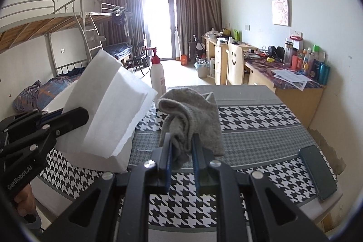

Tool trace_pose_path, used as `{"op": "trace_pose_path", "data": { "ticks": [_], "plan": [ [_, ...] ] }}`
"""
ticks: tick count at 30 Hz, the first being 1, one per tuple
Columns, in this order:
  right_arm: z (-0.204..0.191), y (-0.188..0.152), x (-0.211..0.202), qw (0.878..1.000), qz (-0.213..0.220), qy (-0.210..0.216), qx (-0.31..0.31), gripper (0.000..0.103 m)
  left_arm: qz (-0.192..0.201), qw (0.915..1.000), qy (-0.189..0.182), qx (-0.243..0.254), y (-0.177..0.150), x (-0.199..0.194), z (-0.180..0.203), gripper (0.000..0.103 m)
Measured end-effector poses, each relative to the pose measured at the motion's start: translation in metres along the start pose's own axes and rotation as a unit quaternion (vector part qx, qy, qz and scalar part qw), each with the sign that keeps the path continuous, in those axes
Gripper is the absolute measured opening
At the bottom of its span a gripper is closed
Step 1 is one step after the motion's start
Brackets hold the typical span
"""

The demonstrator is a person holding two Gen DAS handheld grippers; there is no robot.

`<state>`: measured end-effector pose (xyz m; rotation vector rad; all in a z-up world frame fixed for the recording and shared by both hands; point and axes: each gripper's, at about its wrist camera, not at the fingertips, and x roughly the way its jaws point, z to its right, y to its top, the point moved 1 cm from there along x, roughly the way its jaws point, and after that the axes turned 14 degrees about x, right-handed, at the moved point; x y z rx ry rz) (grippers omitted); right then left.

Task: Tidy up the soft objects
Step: 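Carry the tissue and grey cloth over the white foam box with both tools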

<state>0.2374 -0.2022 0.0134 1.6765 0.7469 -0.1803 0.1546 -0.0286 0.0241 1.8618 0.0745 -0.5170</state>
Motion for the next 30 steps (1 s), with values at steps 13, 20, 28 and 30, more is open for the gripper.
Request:
{"op": "trace_pose_path", "data": {
  "ticks": [13, 20, 28, 30],
  "plan": [
    [-0.011, 0.013, -0.001, 1.0, 0.018, 0.018, -0.005, 0.019, 0.016, 0.9997, 0.02, -0.002, 0.011, -0.008, -0.011, 0.007],
    [-0.018, 0.021, 0.001, 0.999, 0.025, 0.031, -0.01, 0.019, 0.023, 0.999, 0.039, 0.0, 0.018, -0.011, -0.019, 0.007],
    [-0.027, 0.029, 0.004, 0.998, 0.031, 0.045, -0.019, 0.019, 0.03, 0.9979, 0.058, -0.005, 0.022, -0.014, -0.029, 0.007],
    [-0.03, 0.03, 0.005, 0.998, 0.032, 0.048, -0.022, 0.019, 0.03, 0.9976, 0.061, -0.009, 0.022, -0.015, -0.034, 0.007]
  ]
}}
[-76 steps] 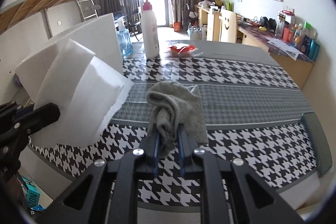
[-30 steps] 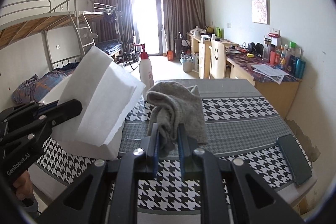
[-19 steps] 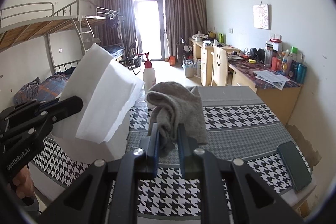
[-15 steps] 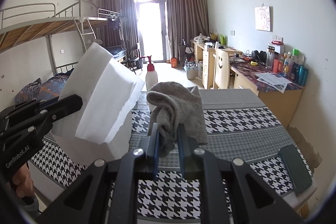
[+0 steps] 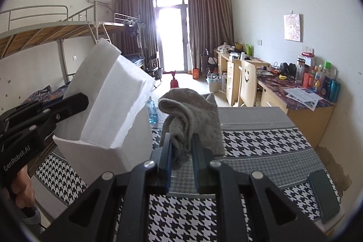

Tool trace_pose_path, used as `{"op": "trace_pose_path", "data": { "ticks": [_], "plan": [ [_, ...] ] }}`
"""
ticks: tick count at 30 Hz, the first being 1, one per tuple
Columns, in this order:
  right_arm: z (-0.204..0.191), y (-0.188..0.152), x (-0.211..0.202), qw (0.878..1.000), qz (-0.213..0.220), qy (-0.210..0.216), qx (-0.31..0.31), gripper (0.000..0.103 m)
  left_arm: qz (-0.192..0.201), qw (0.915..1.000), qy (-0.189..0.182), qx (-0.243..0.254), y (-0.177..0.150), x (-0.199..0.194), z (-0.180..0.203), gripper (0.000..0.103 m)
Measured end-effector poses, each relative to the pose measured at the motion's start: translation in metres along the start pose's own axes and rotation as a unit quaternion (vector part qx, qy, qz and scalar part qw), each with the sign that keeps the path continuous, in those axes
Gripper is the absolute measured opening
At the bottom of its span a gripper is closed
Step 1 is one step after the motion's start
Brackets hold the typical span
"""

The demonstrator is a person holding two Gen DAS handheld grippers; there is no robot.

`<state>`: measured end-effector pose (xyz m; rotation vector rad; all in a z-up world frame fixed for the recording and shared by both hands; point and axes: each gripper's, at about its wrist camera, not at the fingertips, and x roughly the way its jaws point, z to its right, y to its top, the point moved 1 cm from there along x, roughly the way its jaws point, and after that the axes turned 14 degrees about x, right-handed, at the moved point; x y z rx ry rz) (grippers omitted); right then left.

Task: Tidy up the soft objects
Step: 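Carry the tissue and grey cloth over the white foam box with both tools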

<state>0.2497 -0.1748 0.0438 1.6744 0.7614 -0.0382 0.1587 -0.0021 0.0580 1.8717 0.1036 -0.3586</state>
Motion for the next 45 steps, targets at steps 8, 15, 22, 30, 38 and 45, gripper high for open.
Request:
{"op": "trace_pose_path", "data": {
  "ticks": [8, 15, 22, 30, 38, 45],
  "plan": [
    [-0.008, 0.005, 0.005, 1.0, 0.002, 0.017, -0.011, 0.019, -0.001, 0.9996, 0.026, -0.007, -0.001, -0.002, -0.018, 0.007],
    [-0.017, 0.009, 0.01, 0.999, 0.004, 0.035, -0.017, 0.019, -0.005, 0.9985, 0.052, -0.013, -0.004, -0.004, -0.03, 0.007],
    [-0.029, 0.011, 0.015, 0.998, 0.0, 0.055, -0.027, 0.019, -0.014, 0.9968, 0.074, -0.025, -0.01, -0.003, -0.042, 0.007],
    [-0.043, 0.013, 0.021, 0.997, -0.006, 0.072, -0.04, 0.019, -0.029, 0.9945, 0.093, -0.038, -0.017, 0.0, -0.054, 0.007],
    [-0.056, 0.012, 0.024, 0.995, -0.01, 0.083, -0.05, 0.019, -0.05, 0.9937, 0.087, -0.05, -0.025, 0.009, -0.058, 0.007],
    [-0.058, 0.013, 0.027, 0.995, -0.011, 0.084, -0.052, 0.019, -0.069, 0.9913, 0.095, -0.061, -0.036, 0.01, -0.065, 0.076]
  ]
}}
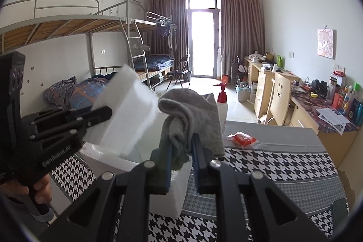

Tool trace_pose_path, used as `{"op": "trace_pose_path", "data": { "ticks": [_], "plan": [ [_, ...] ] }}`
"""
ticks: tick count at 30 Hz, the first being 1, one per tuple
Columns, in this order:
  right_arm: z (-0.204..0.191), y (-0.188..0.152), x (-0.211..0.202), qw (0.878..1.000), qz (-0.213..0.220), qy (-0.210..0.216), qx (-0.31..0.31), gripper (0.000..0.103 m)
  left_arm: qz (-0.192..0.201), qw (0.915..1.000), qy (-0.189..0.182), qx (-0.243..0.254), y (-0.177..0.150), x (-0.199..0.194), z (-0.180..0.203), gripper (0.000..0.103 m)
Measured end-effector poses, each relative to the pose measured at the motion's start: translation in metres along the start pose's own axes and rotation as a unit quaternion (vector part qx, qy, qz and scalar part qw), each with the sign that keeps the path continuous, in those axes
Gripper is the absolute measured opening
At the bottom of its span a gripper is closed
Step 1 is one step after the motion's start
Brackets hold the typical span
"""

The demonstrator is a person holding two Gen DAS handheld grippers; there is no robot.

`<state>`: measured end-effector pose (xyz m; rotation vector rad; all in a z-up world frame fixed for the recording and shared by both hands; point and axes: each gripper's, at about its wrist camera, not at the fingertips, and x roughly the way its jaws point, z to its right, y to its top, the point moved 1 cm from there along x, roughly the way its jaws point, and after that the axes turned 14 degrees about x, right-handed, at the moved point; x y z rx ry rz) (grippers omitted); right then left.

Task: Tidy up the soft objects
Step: 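Carry the tissue and grey cloth over the white foam box with both tools, then open left gripper to drop the tissue while right lowers the cloth into the box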

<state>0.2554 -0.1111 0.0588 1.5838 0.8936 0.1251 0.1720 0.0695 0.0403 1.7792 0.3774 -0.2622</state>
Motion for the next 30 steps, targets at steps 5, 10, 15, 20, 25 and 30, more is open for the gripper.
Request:
{"op": "trace_pose_path", "data": {
  "ticks": [5, 10, 15, 20, 25, 30],
  "plan": [
    [0.0, 0.001, 0.001, 1.0, 0.001, -0.002, -0.002, 0.019, 0.014, 0.9998, 0.015, -0.007, -0.001, -0.009, -0.007, 0.098],
    [-0.003, 0.0, 0.002, 1.0, 0.001, -0.001, -0.002, 0.019, 0.02, 0.9992, 0.027, -0.023, -0.003, -0.013, -0.017, 0.102],
    [-0.008, 0.0, 0.005, 1.0, -0.001, 0.002, -0.005, 0.019, 0.014, 0.9988, 0.04, -0.023, -0.006, -0.012, -0.022, 0.102],
    [-0.013, 0.0, 0.01, 1.0, -0.004, 0.009, -0.01, 0.019, 0.015, 0.9984, 0.047, -0.029, -0.011, -0.016, -0.026, 0.102],
    [-0.019, 0.002, 0.016, 1.0, -0.01, 0.015, -0.014, 0.019, 0.016, 0.9977, 0.057, -0.031, -0.016, -0.023, -0.03, 0.102],
    [-0.028, 0.001, 0.021, 0.999, -0.015, 0.025, -0.021, 0.019, 0.016, 0.9971, 0.066, -0.035, -0.02, -0.029, -0.037, 0.102]
  ]
}}
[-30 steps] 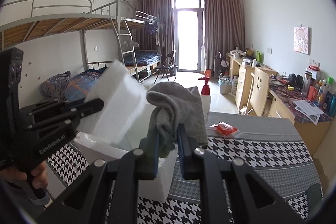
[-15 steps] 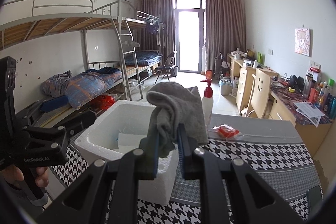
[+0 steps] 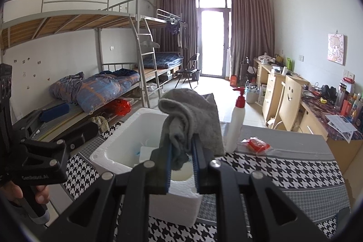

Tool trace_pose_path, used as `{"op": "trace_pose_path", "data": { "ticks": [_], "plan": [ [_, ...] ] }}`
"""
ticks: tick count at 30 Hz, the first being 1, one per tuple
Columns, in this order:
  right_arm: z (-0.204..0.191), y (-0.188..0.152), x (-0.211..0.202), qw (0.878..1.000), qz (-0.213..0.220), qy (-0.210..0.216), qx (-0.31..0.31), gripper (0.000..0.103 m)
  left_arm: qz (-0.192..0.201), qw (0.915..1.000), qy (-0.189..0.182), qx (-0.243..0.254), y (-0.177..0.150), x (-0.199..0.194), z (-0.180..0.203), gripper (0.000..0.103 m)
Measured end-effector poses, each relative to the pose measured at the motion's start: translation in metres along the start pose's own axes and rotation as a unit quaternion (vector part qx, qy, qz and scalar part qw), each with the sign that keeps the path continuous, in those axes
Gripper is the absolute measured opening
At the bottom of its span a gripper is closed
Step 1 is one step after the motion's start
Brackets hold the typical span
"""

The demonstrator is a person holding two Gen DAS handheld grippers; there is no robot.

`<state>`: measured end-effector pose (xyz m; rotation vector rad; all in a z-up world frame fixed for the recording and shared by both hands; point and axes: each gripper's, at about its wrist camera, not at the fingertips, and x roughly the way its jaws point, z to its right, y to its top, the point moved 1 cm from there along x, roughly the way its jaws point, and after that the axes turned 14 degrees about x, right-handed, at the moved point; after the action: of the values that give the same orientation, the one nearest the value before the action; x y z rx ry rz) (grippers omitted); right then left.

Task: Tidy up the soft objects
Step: 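Open left gripper to drop the tissue while right lowers the cloth into the box, then open the right gripper to drop the grey cloth into the box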

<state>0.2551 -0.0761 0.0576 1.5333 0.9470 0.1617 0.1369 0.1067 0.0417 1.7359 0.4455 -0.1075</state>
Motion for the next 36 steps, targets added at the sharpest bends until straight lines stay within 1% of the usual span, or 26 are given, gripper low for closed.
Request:
{"op": "trace_pose_path", "data": {
  "ticks": [11, 22, 24, 26, 28, 36],
  "plan": [
    [-0.012, -0.001, 0.013, 1.0, -0.019, 0.019, -0.004, 0.019, -0.001, 0.9999, 0.006, -0.009, -0.008, -0.006, -0.012, 0.102],
    [-0.015, -0.004, 0.033, 0.999, -0.048, 0.023, -0.001, 0.021, -0.005, 0.9999, 0.006, -0.009, -0.014, -0.009, -0.014, 0.102],
    [-0.018, -0.005, 0.034, 0.998, -0.05, 0.024, -0.006, 0.029, -0.005, 0.9999, 0.006, -0.011, -0.016, -0.009, -0.013, 0.102],
    [-0.019, -0.007, 0.034, 0.999, -0.049, 0.022, -0.009, 0.059, -0.005, 0.9999, 0.007, -0.012, -0.016, -0.01, -0.014, 0.102],
    [-0.021, -0.008, 0.031, 0.999, -0.041, 0.025, -0.011, 0.07, -0.005, 0.9999, 0.009, -0.012, -0.017, -0.011, -0.015, 0.102],
    [-0.018, -0.007, 0.025, 0.999, -0.034, 0.021, -0.007, 0.07, -0.004, 0.9999, 0.006, -0.011, -0.018, -0.009, -0.016, 0.102]
  ]
}}
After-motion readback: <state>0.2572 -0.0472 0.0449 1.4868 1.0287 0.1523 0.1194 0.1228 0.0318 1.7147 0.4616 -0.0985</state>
